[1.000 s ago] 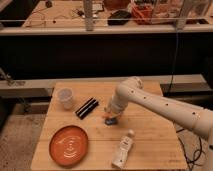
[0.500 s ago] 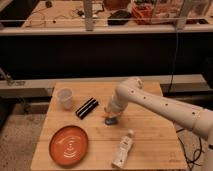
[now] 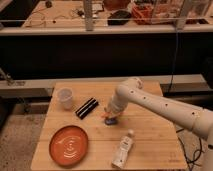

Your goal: Place the pepper on the white sponge

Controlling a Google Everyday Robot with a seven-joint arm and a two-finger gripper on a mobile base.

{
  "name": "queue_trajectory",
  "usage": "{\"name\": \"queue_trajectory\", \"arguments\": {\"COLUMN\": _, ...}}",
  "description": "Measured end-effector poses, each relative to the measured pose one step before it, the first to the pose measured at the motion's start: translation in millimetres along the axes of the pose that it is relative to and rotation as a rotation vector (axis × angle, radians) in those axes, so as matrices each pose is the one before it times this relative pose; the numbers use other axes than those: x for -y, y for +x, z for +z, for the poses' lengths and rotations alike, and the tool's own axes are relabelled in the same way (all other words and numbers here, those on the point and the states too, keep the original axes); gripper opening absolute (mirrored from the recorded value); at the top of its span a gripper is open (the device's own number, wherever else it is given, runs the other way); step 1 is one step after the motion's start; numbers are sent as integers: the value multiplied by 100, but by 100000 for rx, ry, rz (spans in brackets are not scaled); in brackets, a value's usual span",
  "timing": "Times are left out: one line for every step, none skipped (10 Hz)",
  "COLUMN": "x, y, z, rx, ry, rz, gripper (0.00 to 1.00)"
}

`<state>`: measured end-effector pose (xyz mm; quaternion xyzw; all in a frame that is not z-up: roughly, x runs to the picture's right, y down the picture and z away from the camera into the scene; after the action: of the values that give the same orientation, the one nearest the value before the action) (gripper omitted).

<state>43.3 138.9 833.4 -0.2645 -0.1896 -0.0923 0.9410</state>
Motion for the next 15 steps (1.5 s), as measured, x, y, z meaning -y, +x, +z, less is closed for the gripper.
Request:
{"name": "queue_trajectory", "arguments": {"x": 2, "y": 20, "z": 59, "rx": 87, "ry": 35, "rz": 366, "gripper": 22}}
{"name": "queue_trajectory", "arguments": {"x": 24, "y": -60, "z": 19, "rx": 14, "ry": -33, "rz": 60, "gripper": 22}}
{"name": "queue_trajectory", "arguments": {"x": 48, "y": 0, "z": -11, "rx": 20, "ry": 82, "rz": 233, "gripper": 22}}
{"name": "queue_trajectory", "arguments": {"x": 23, "y": 5, "z": 25, "rx": 43, "ry": 42, "rz": 320, "gripper": 22}}
{"name": "queue_trajectory", "arguments": {"x": 4, "y": 39, "z": 94, "rx": 7, "ry": -14, "rz": 327, "gripper": 22}}
{"name": "queue_trajectory", "arguments": {"x": 26, "y": 20, "z": 70, "rx": 63, "ry": 39, "rz": 241, "gripper": 22}}
{"name": "queue_trajectory", "arguments": {"x": -37, "y": 79, "z": 53, "rx": -16, "ry": -11, "rz": 260, "gripper": 22}}
{"name": "queue_trajectory", "arguments": {"x": -25, "y": -18, "z": 20, "rx": 62, "ry": 67, "rz": 446, "gripper": 22}}
{"name": "queue_trajectory", "arguments": {"x": -21, "y": 20, "z": 107, "rx": 89, "ry": 57, "rz": 743, "gripper": 22}}
{"name": "queue_trajectory", "arguments": {"x": 14, "y": 16, "z": -26, "rx": 1, "ry": 81, "rz": 85, "gripper": 22}}
{"name": "queue_trajectory", "arguments": {"x": -20, "y": 0, "z": 35, "rx": 8, "ry": -2, "rz": -4, "gripper": 22}}
{"name": "queue_trajectory", "arguments": {"x": 4, "y": -37, "z": 37, "rx": 34, "ry": 0, "rz": 54, "gripper": 22}}
{"name": "queue_trajectory", "arguments": {"x": -1, "y": 5, "z": 71, "rx": 55, "ry": 51, "rz": 406, "gripper": 26}}
{"name": "queue_trajectory", "arguments": {"x": 1, "y": 23, "z": 53, "rx": 43, "ry": 44, "rz": 446, "gripper": 28}}
{"name": "queue_trajectory", "arguments": {"x": 32, "y": 76, "z": 31, "rx": 6, "ry": 80, "rz": 326, "gripper": 28}}
